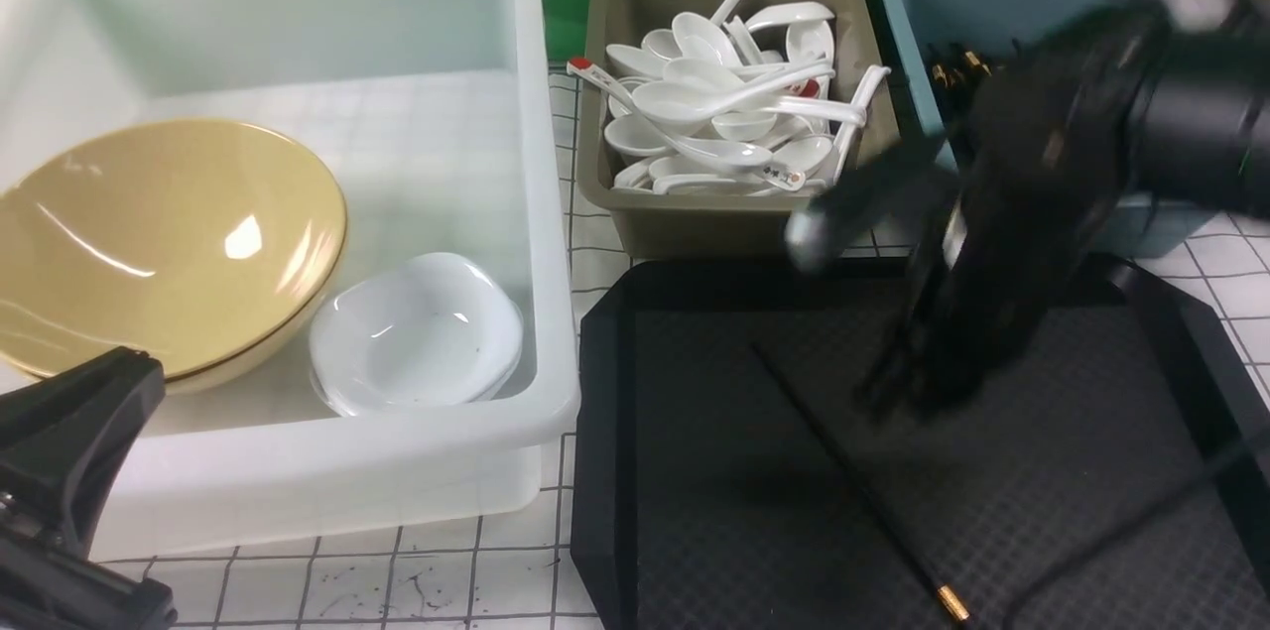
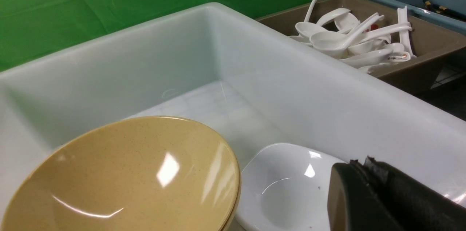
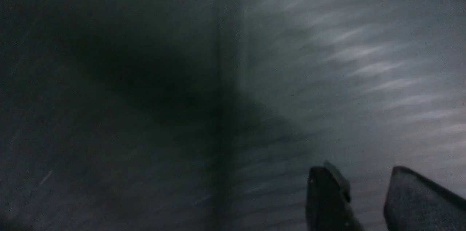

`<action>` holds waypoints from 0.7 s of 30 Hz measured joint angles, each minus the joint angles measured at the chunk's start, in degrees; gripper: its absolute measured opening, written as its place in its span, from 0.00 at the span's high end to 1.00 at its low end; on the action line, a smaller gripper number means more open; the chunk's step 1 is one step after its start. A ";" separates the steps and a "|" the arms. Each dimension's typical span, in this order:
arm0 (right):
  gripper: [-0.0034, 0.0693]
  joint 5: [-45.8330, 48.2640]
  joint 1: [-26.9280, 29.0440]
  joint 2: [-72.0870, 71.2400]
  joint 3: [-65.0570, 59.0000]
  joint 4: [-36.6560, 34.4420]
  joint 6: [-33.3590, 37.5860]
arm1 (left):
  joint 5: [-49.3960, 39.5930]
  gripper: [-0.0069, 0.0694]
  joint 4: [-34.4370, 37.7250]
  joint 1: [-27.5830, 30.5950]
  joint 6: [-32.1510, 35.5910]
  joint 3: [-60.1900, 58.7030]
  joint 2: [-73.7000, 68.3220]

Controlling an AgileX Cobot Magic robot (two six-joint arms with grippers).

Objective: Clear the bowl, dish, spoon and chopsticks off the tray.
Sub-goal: Use the right arm to grab a chopstick

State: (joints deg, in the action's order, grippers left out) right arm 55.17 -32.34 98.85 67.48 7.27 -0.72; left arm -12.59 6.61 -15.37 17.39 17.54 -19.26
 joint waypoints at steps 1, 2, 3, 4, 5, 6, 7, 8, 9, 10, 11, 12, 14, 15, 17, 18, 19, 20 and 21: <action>0.58 -0.68 -0.96 -0.09 -1.31 0.01 -0.46 | 0.00 0.93 0.00 0.00 0.00 0.00 0.00; 0.58 -2.26 -2.51 -0.15 -3.45 0.01 -1.02 | 0.00 0.93 0.00 0.00 0.00 0.00 0.00; 0.58 -3.23 -3.30 -0.15 -4.59 0.01 -1.26 | 0.00 0.93 0.00 0.00 0.00 -0.04 0.00; 0.58 -4.26 -4.04 -0.15 -5.70 0.01 -1.72 | 0.00 0.93 0.00 0.00 0.00 -0.04 0.00; 0.58 -5.30 -4.59 -0.15 -6.63 0.01 -2.30 | 0.00 0.93 0.00 0.00 0.00 -0.04 0.00; 0.58 -6.02 -4.83 -0.09 -7.20 0.01 -2.51 | 0.00 0.93 0.00 0.00 0.00 -0.04 0.00; 0.58 -6.49 -4.89 -0.02 -7.64 0.06 -2.52 | 0.00 0.93 0.00 0.00 0.00 -0.04 0.00; 0.58 -6.95 -4.89 0.04 -7.88 0.06 -2.57 | 0.00 0.93 0.00 0.00 0.00 -0.04 0.00; 0.58 -7.58 -4.89 0.31 -8.47 0.12 -3.05 | 0.00 0.93 0.00 0.00 0.00 -0.04 0.00; 0.58 -8.18 -4.89 0.53 -8.84 0.07 -3.41 | 0.00 0.93 0.00 0.00 0.00 -0.04 0.00; 0.58 -8.92 -4.89 0.86 -9.38 -0.39 -3.59 | 0.00 0.93 0.00 0.00 0.00 -0.04 0.00; 0.58 -8.92 -4.89 0.94 -9.47 -0.39 -3.59 | 0.00 0.93 0.00 0.00 0.00 -0.04 0.00; 0.59 -10.55 -4.89 1.74 -10.60 -3.06 -3.28 | 0.00 0.93 0.00 0.00 0.00 -0.04 0.00; 0.60 -10.73 -4.89 1.74 -10.69 -3.55 -2.51 | 0.00 0.93 0.00 0.00 0.00 -0.04 0.00; 0.68 -11.65 -4.89 1.68 -11.32 -5.55 0.32 | 0.00 0.93 0.00 0.00 0.00 -0.04 0.00; 0.72 -11.95 -4.89 1.61 -11.52 -5.90 1.12 | 0.00 0.93 0.00 0.00 0.00 -0.04 0.00; 0.76 -12.19 -4.89 1.57 -11.62 -6.12 1.72 | 0.00 0.93 0.00 0.00 0.00 -0.04 0.00; 0.79 -12.27 -4.89 1.55 -11.70 -6.24 2.28 | 0.00 0.93 0.00 0.00 0.00 -0.04 0.00; 0.83 -12.28 -4.89 1.49 -11.70 -6.40 2.87 | 0.00 0.93 0.00 0.00 0.00 -0.04 0.00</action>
State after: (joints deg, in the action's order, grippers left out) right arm 42.90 -37.23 100.35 55.78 0.87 2.15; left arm -12.59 6.61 -15.37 17.39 17.50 -19.26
